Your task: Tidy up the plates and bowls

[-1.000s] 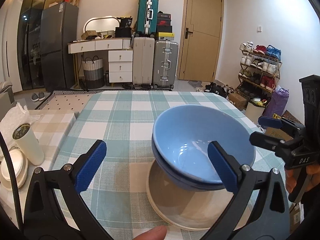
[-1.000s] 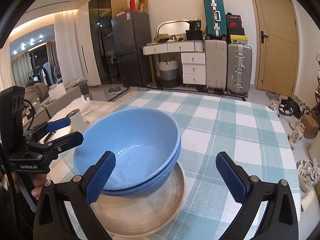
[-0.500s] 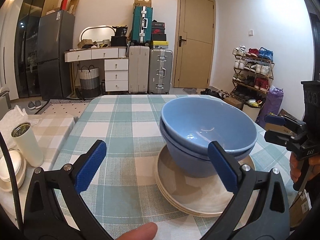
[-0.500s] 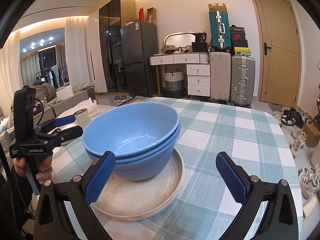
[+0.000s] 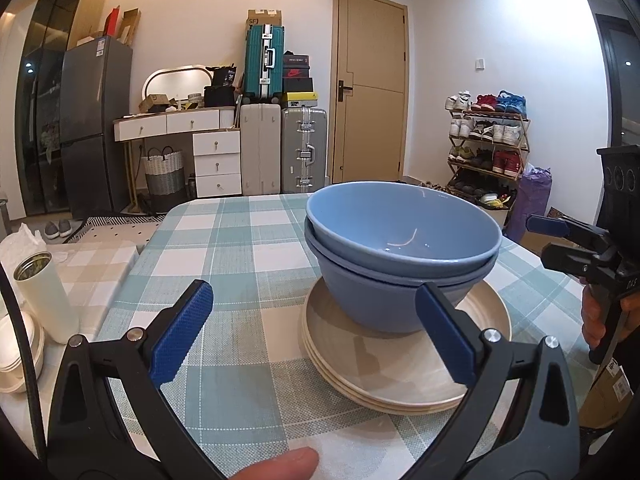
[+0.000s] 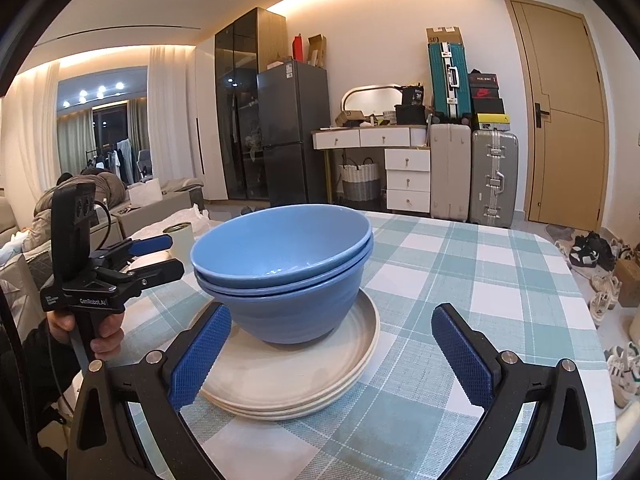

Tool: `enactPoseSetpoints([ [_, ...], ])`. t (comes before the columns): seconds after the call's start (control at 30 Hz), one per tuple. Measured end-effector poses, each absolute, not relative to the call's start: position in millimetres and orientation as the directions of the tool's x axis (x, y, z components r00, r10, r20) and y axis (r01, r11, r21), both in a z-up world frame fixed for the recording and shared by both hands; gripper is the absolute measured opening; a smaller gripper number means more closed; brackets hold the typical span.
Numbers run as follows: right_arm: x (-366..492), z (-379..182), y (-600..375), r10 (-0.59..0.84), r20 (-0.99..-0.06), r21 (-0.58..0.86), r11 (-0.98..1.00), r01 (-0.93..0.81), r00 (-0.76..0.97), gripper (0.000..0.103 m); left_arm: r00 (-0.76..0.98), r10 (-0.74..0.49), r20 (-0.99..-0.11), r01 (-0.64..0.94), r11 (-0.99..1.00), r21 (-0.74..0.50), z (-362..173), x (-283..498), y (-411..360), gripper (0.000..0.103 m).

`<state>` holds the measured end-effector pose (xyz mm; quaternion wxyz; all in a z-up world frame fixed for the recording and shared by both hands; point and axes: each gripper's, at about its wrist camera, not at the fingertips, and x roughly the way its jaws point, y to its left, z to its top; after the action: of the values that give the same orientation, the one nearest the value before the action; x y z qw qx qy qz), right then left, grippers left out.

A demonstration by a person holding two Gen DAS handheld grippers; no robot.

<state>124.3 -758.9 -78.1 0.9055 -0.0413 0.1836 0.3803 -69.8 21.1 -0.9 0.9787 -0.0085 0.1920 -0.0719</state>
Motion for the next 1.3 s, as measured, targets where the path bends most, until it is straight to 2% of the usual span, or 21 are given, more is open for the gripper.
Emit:
enactPoseSetpoints([
  [0.53, 117.5, -89.7, -756.8, 0.687, -0.356, 0.054, 0.692, -0.720, 0.633, 0.102, 0.920, -0.188, -0.344, 0.186, 0.982, -0.039, -2.9, -70.8, 17.0, 0.101],
  [1.3, 111.7, -89.8, -749.4, 0.690, -0.366, 0.025, 0.678, -0.735, 0.624, 0.102, 0.915, -0.202, -0.349, 0.200, 0.979, -0.041, -7.0, -67.9, 15.8, 0.101],
])
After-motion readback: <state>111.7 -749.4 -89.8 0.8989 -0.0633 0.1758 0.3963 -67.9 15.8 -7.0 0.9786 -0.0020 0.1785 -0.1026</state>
